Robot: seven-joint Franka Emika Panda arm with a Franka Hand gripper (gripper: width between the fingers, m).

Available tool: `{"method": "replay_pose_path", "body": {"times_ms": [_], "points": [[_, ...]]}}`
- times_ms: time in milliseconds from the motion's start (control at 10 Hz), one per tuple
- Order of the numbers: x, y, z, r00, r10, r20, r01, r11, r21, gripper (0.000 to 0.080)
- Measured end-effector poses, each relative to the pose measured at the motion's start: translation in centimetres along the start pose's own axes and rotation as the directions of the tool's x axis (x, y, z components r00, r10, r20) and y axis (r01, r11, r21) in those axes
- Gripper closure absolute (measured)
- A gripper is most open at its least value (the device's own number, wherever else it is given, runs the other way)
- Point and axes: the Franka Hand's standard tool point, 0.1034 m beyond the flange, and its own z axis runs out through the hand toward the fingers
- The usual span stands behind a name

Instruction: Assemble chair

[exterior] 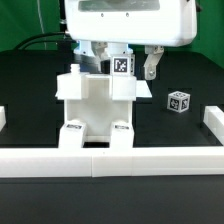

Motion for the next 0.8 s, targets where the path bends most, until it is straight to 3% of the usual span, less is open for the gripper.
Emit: {"method": "replay_pose_path", "body": {"times_ms": [400, 800], "points": [[1.4, 0.9, 0.3, 0.938, -0.346, -0.017, 0.346, 0.938, -0.01, 0.0151], [2.3, 1.8, 0.3, 0.778, -0.628, -0.013, 0.627, 0.778, -0.03, 0.0151]]}}
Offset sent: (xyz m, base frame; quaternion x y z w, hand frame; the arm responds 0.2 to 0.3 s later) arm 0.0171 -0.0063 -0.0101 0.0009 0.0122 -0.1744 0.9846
